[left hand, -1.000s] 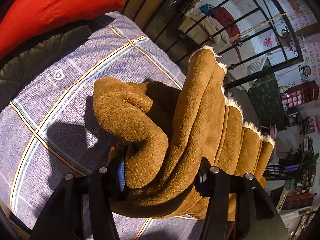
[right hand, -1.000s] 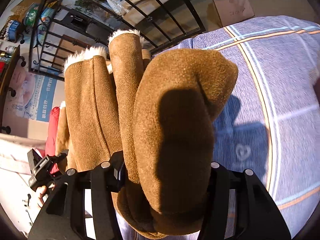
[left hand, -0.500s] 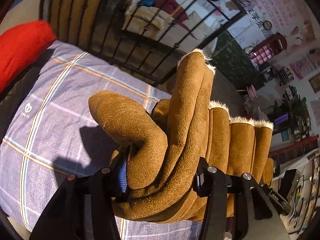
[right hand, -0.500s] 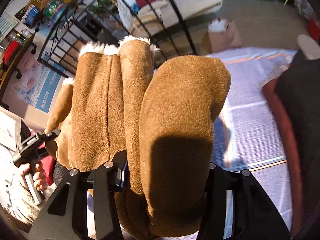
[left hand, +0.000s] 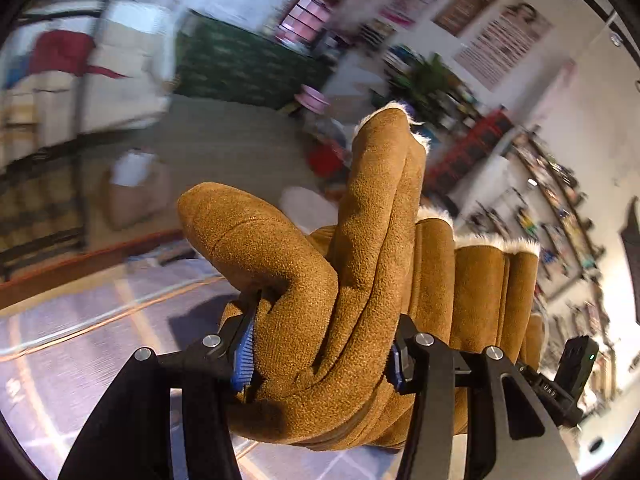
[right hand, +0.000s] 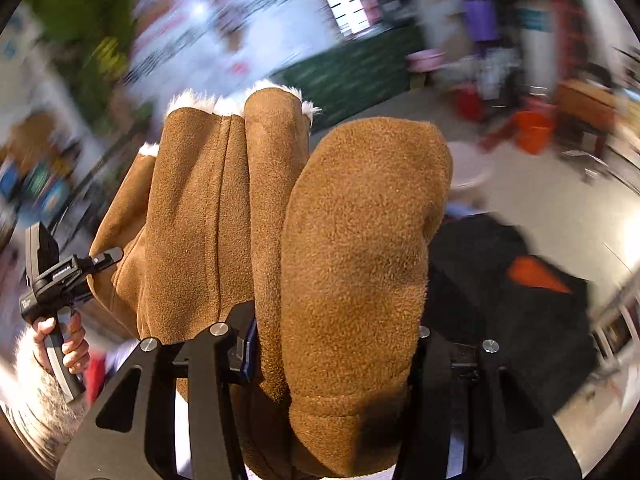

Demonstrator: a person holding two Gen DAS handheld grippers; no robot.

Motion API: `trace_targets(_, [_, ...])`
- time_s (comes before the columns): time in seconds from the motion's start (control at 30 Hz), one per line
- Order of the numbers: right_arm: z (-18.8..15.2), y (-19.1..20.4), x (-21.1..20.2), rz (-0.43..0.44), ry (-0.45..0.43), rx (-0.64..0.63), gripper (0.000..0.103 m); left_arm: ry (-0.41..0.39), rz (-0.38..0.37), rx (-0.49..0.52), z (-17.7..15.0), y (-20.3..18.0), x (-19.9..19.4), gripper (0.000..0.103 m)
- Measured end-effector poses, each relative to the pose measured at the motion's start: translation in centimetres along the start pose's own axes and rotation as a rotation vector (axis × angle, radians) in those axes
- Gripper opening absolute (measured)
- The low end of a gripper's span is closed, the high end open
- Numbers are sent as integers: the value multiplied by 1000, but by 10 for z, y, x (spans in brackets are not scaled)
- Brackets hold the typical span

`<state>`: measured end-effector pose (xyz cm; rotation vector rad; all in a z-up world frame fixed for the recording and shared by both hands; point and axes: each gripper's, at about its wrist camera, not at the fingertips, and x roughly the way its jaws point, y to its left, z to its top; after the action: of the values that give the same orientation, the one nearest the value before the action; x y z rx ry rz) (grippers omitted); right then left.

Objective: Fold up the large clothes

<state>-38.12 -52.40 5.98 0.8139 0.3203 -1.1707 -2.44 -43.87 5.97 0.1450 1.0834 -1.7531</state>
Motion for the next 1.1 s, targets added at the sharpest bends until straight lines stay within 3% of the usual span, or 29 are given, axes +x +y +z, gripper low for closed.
trace_targets(0.07, [-3,-40,-18,-70,-48,108,48,102,-83,-26,10,-2,66,50])
trace_targets(0.17, [-30,-106,-29,-166,-45,312,49,311,-109,-113,-5,14,170,51])
trace_targets(0.23, [-61,-146,-22,-202,-4,440,49,432,-1,-108,-28,25,226,53])
trace_targets(0.3, [-102,-190,-7,-170,56,641,50,458,71,-67,-45,36,253,56])
trace_targets(0.37, [-141,-228,6,-113,55,812,51,461,50,-88,-48,48,259,59])
trace_targets(0.43, [-158,-244,14,-57,22,916,54,485,52,-61,-46,53,263,59])
trace_targets(0.5, [-152,-246,20,-80,36,884,56,497,67,-14,-40,49,268,60])
trace_targets(0.73, [-141,-250,33,-148,84,781,60,474,98,-44,-45,58,284,67])
trace_targets(1.03, [-141,-237,55,-135,103,824,64,487,147,-64,-35,48,273,74])
trace_targets(1.1, [-139,-237,55,-134,108,854,74,459,177,-24,-31,43,263,78])
